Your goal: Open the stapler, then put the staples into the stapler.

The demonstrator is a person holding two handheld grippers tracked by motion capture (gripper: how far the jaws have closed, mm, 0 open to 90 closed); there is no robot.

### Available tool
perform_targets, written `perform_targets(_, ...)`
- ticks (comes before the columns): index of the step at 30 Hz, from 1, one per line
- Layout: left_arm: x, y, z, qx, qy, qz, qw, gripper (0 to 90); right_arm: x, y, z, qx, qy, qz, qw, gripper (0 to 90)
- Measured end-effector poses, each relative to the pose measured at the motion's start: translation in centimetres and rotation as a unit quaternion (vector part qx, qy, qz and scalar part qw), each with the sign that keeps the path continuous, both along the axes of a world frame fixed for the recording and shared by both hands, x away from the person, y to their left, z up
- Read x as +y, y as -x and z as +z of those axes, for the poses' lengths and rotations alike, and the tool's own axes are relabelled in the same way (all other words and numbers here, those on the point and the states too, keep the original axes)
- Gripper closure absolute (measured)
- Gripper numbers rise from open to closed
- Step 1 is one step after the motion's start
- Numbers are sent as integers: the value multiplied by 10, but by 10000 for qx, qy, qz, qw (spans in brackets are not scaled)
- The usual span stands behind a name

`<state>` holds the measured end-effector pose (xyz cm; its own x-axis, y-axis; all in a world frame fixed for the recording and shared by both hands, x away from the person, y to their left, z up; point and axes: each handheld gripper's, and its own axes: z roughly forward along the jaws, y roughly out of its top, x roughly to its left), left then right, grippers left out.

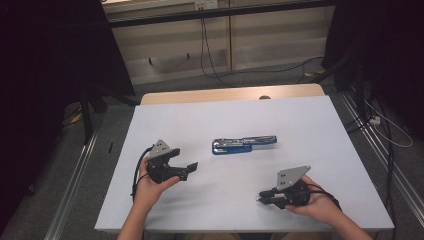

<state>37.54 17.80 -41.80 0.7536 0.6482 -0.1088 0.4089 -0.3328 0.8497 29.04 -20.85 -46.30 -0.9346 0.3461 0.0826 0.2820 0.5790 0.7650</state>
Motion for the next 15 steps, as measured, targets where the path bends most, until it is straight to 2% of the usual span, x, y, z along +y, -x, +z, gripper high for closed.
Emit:
perform_targets(8, -2, 0, 0, -19, 18, -33, 10000, 124, -1, -7, 6, -88, -115, -52, 9999, 789)
perform_targets(15, -1, 1, 0, -10, -27, -62, 10000, 124, -2, -19, 12, -72, -256, -167, 9995, 789)
